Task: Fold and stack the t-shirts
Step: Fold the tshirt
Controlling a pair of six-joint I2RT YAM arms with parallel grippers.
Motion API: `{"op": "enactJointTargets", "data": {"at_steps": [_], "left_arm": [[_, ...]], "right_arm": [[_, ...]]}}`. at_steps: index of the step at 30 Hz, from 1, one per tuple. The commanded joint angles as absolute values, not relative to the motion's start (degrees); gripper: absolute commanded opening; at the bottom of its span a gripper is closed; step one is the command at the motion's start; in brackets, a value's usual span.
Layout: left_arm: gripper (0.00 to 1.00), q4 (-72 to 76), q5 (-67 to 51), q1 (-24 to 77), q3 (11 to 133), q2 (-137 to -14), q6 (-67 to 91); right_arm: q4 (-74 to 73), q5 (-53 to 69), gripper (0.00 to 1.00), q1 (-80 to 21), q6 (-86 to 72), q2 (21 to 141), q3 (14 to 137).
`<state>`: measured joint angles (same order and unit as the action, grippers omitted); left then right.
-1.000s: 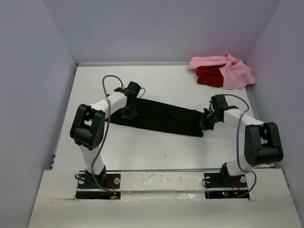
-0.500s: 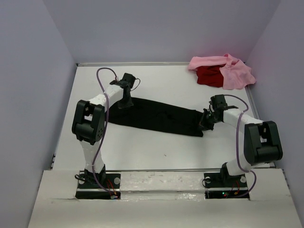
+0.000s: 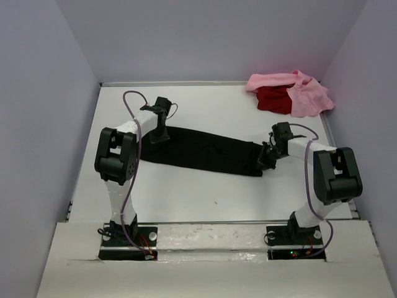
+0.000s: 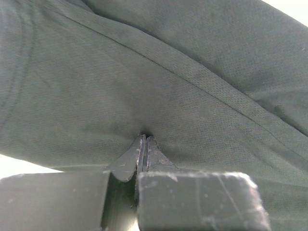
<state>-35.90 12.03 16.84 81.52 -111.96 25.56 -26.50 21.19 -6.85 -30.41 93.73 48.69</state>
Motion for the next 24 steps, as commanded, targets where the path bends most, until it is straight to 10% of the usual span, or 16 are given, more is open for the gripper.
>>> {"op": "enactJointTargets", "data": {"at_steps": [1,24], "left_arm": [[0.00,-38.8,12.4,16.3,83.6,-113.6,25.0],[0.00,-41.3,8.8,16.3,72.3,-112.3,32.4]], "right_arm": [[-24.7,18.5,0.00,-7.4,-29.3,96.4,51.4],[-27.8,16.8,0.00,-7.4,-28.5,104.5,65.0]]}}
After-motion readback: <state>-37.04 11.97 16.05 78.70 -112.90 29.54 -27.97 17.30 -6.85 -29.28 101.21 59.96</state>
